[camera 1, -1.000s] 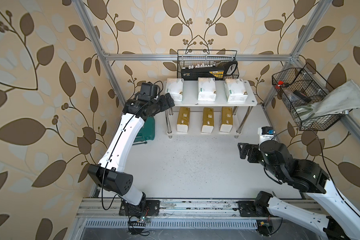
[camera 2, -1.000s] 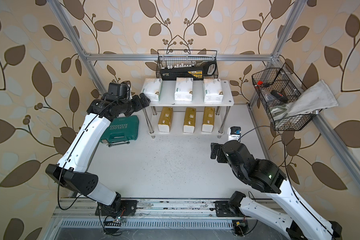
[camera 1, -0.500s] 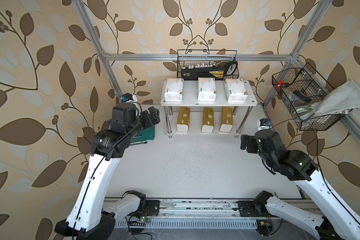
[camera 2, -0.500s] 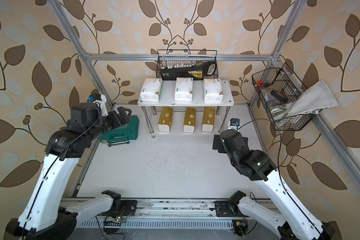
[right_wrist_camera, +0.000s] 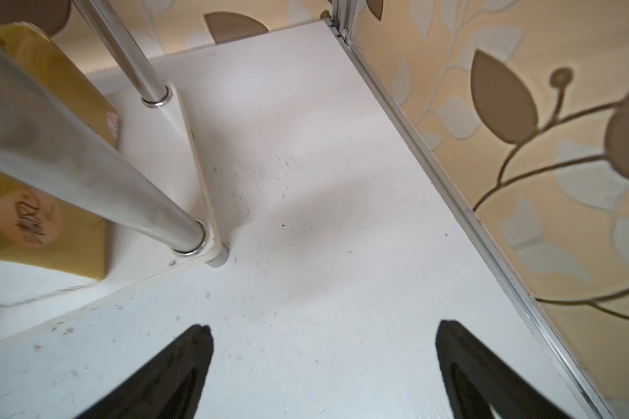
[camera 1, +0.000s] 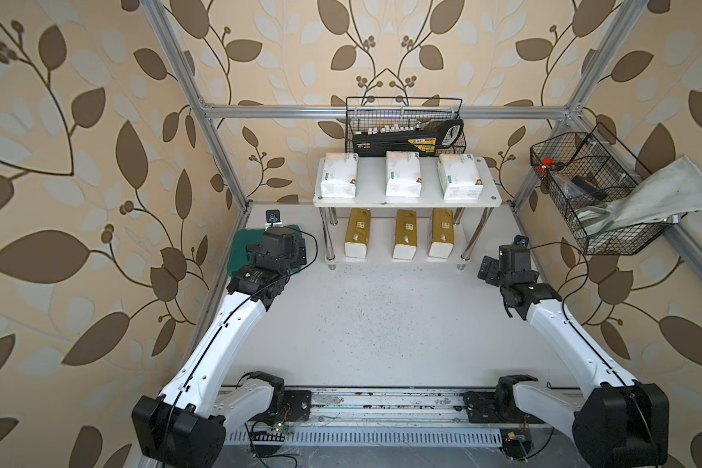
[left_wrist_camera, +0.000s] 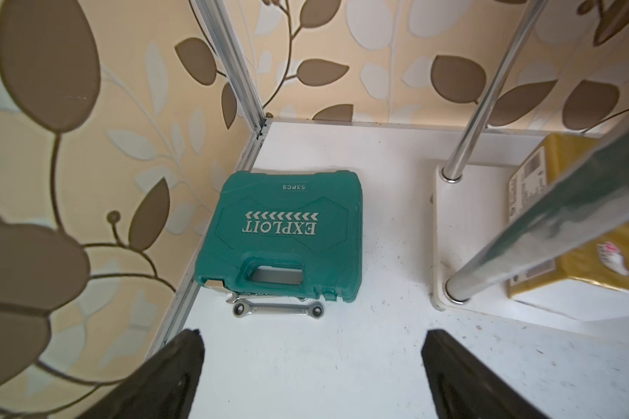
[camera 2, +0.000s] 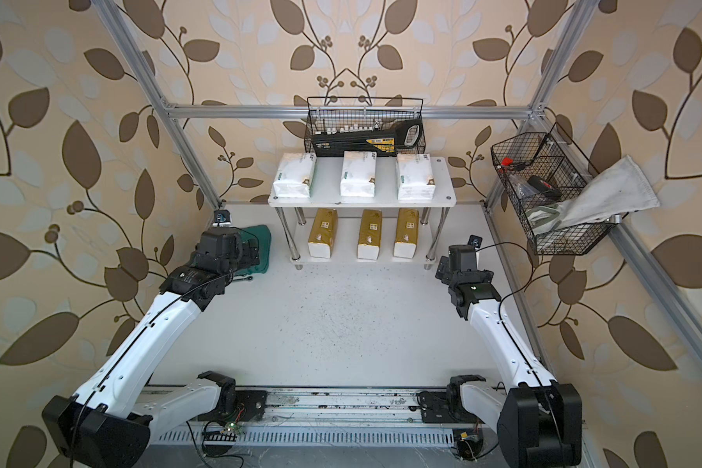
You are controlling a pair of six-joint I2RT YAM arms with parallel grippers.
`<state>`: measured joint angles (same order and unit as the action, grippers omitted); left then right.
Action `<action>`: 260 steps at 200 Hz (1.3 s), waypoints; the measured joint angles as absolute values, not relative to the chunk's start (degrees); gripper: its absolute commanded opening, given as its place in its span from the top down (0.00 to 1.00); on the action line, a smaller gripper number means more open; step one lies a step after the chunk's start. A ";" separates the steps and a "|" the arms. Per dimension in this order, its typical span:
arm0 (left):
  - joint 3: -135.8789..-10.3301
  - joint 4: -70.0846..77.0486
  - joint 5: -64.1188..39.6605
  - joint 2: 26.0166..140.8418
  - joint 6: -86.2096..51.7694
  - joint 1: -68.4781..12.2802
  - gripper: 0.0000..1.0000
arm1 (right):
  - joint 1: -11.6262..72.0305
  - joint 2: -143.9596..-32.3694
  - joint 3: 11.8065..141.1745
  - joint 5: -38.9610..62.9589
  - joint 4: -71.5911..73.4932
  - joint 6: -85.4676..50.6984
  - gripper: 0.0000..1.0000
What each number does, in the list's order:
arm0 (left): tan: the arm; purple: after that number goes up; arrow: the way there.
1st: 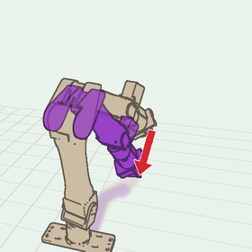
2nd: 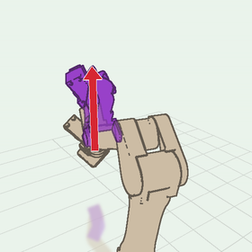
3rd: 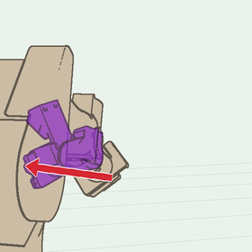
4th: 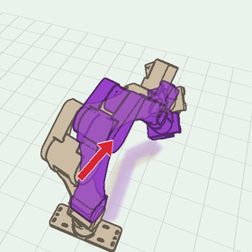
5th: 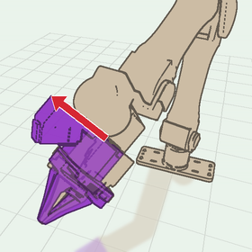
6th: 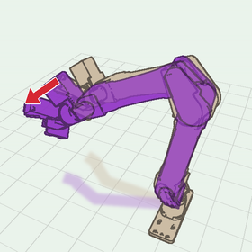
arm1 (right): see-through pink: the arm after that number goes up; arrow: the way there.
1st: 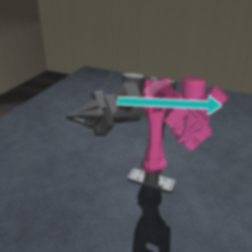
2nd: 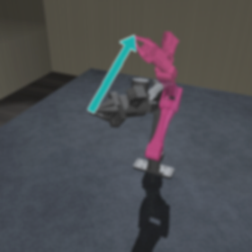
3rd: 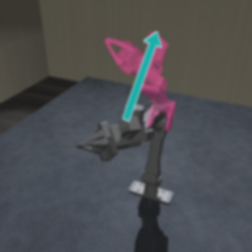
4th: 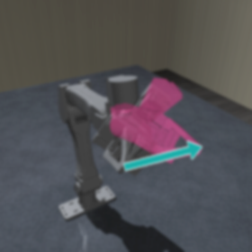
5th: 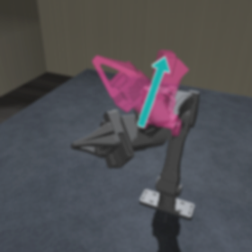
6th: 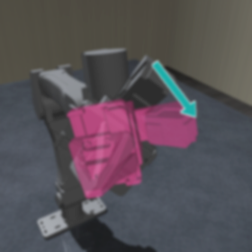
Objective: Place the tissue boxes on the shelf by color
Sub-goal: Reset both arms
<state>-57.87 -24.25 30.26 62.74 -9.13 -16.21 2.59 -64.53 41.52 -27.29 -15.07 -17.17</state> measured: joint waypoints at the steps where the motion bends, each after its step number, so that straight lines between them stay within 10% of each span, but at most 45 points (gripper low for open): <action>1: -57.63 -23.88 30.30 62.76 -9.08 -16.14 0.01 | 2.59 -64.55 41.34 -27.31 -14.76 -17.08 0.01; 141: -25.41 23.90 13.69 77.23 -5.52 1.23 0.01 | 3.73 -86.67 15.35 -19.79 49.45 -3.27 0.01; 260: -22.39 38.26 -2.57 87.02 -4.47 7.81 0.01 | 1.78 -87.50 19.62 -11.27 50.85 -2.28 0.01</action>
